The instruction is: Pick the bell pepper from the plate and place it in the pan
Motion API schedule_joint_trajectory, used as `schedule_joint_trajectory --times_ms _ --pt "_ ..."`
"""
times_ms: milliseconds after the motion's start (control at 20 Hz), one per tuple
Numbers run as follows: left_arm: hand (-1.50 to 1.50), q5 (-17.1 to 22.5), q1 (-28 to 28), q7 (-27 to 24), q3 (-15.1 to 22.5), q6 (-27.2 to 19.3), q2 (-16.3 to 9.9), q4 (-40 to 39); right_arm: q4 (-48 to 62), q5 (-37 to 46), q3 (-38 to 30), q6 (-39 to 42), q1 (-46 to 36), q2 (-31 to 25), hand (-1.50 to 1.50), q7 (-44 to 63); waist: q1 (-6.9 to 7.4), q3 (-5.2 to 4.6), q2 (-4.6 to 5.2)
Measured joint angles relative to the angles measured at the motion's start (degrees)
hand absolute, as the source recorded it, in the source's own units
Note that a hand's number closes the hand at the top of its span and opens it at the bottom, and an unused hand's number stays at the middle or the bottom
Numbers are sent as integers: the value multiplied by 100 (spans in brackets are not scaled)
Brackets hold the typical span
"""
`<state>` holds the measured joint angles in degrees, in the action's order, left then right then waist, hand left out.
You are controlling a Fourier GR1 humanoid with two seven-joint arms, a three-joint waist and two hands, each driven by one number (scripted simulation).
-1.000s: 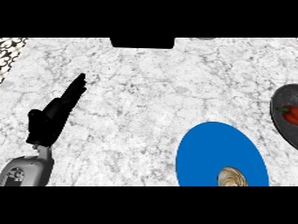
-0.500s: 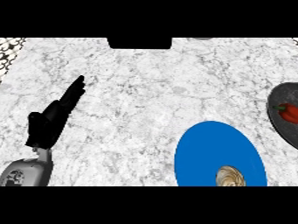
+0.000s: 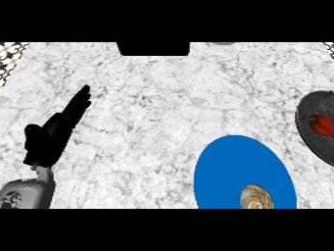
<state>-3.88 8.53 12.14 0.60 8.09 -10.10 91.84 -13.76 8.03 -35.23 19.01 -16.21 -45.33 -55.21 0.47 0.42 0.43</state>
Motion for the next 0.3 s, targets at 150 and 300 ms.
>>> schedule_joint_trajectory --times_ms 150,300 --pt "0 -24 -56 5 16 4 -7 79 -124 -60 9 -13 191 90 -150 -67 -9 -1 -13" --pt "0 -63 -103 -40 35 -19 16 93 -228 -115 9 -45 421 141 -150 -150 -27 -2 -17"
